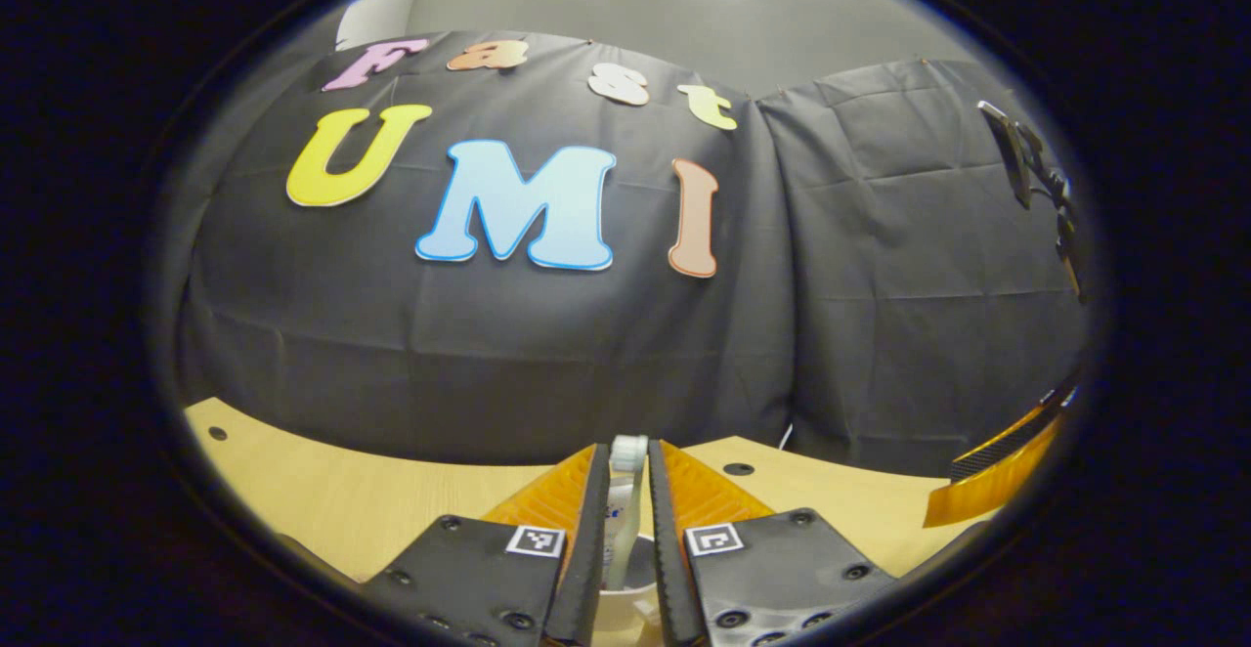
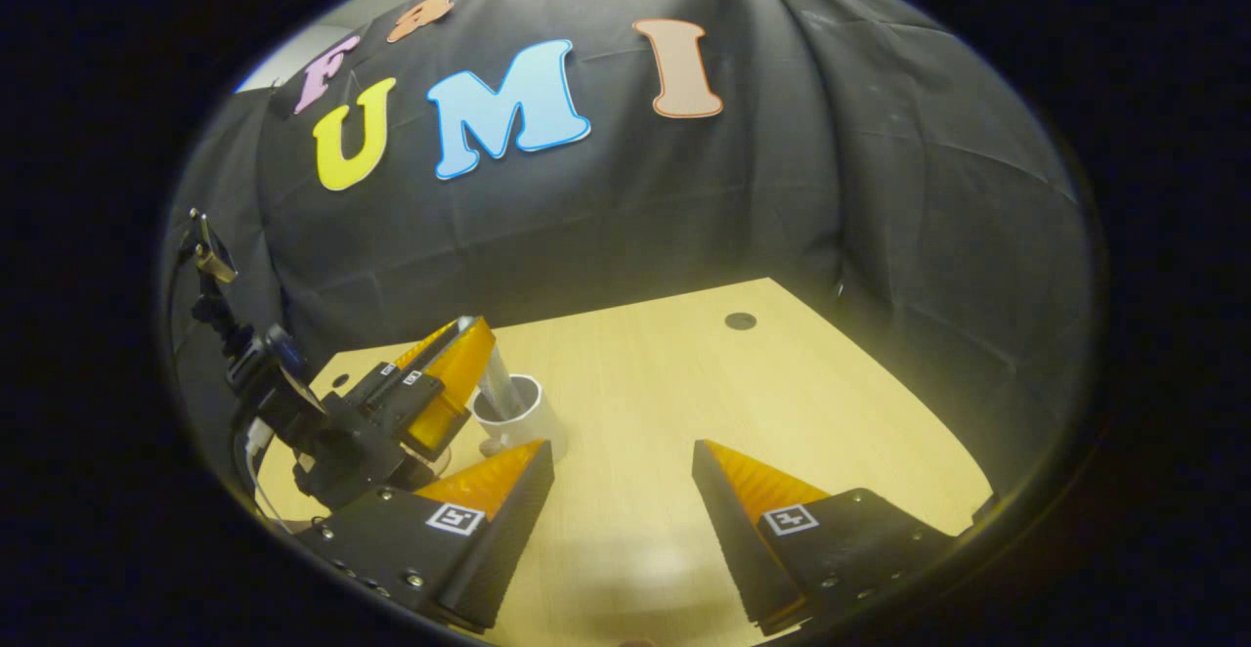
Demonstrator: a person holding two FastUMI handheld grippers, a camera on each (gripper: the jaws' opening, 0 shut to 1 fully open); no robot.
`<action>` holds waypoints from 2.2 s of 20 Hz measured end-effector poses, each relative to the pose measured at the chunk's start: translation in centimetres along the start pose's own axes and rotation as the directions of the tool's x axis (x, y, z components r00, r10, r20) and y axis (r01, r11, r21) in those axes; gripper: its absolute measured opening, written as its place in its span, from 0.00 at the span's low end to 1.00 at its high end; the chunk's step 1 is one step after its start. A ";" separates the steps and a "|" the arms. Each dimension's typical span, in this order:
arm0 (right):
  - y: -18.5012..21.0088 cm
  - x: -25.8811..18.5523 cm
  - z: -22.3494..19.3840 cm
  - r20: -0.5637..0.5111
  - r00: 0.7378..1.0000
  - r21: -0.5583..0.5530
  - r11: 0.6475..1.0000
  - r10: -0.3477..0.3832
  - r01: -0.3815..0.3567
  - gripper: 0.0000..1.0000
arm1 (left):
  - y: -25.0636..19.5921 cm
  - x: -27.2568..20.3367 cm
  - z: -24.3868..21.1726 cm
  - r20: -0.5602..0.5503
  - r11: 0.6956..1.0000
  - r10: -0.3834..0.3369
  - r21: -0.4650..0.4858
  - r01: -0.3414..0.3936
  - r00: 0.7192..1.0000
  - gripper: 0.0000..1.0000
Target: Put the toothbrush and toothpaste on the desktop into the cup, then pick up the cup and place it on the coaster on the desktop.
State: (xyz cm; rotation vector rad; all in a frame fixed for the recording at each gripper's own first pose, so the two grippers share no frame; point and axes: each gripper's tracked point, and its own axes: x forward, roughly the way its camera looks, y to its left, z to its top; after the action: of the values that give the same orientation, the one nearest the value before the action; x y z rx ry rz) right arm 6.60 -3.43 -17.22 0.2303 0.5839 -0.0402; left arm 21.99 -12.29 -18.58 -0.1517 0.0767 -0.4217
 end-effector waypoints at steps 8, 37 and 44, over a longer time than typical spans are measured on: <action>1.9 0.1 0.4 -0.014 0.999 0.004 0.999 0.034 -0.034 0.88 | 0.6 -2.4 0.9 -0.048 1.000 0.006 0.007 -0.005 0.999 0.66; 10.9 7.2 -3.4 -0.401 0.916 -0.142 0.986 0.020 -0.084 0.88 | 8.8 -15.6 8.5 -0.118 0.971 0.239 0.029 -0.237 0.964 0.96; 10.4 9.8 -5.6 -0.523 0.850 -0.277 0.957 -0.072 -0.089 0.88 | 10.0 -17.1 8.2 -0.150 0.958 0.284 0.006 -0.286 0.947 0.94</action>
State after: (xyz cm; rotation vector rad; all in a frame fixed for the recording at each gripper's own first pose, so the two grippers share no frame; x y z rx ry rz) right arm 12.77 8.27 -25.00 -0.0534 1.1324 0.1245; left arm 11.31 4.84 -11.37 -0.1224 0.2469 -0.1422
